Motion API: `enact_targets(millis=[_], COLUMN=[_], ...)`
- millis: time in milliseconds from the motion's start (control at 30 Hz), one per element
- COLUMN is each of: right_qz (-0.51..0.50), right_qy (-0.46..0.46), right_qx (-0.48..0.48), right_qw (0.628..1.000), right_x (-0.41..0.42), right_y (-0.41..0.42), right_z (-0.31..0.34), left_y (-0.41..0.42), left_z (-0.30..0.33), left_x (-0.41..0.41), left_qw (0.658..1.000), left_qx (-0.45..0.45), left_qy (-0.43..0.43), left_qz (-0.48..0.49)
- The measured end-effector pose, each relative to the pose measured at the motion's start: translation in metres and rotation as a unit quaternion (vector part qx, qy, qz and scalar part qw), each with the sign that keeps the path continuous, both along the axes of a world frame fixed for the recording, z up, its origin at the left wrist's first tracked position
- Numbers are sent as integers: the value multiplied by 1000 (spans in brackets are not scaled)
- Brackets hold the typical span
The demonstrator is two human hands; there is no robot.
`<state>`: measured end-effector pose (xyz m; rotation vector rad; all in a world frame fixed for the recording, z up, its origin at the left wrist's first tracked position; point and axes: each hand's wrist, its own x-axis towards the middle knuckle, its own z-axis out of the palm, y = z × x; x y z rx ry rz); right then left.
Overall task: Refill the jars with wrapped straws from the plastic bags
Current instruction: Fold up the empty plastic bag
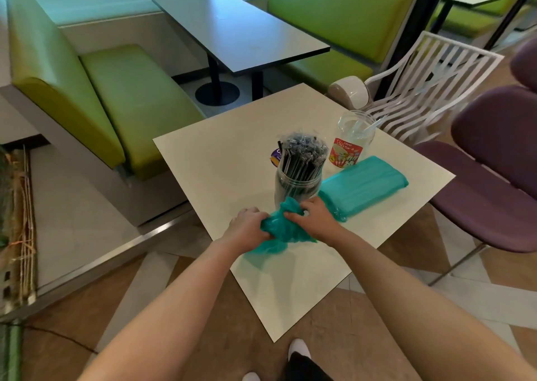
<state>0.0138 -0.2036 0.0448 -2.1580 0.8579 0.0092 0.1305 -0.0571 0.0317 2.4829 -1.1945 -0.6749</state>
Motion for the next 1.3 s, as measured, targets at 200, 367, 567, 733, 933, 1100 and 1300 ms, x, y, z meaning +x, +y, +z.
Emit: enact_targets(millis=[200, 367, 567, 733, 933, 1100, 1300], right_qz=[10, -14, 20, 19, 22, 42, 3], right_qy=[-94, -133, -106, -80, -153, -130, -79], right_qx=[-190, -258, -383, -387, -322, 79, 297], right_qw=[977, 957, 917, 918, 934, 987, 951], right_x=[0, 13, 18, 21, 18, 23, 19], right_y=[-2, -11, -20, -17, 9, 31, 21], right_z=[5, 8, -3, -5, 2, 14, 16], left_y=[-1, -3, 0, 11, 21, 22, 29], left_z=[-8, -4, 0, 3, 2, 6, 3], left_x=[-4, -5, 3, 10, 9, 5, 11], left_qw=[992, 992, 983, 978, 973, 974, 967], left_qx=[-73, -54, -63, -71, -84, -94, -105], left_qy=[86, 84, 118, 134, 162, 175, 167], left_qz=[48, 74, 124, 146, 138, 111, 161])
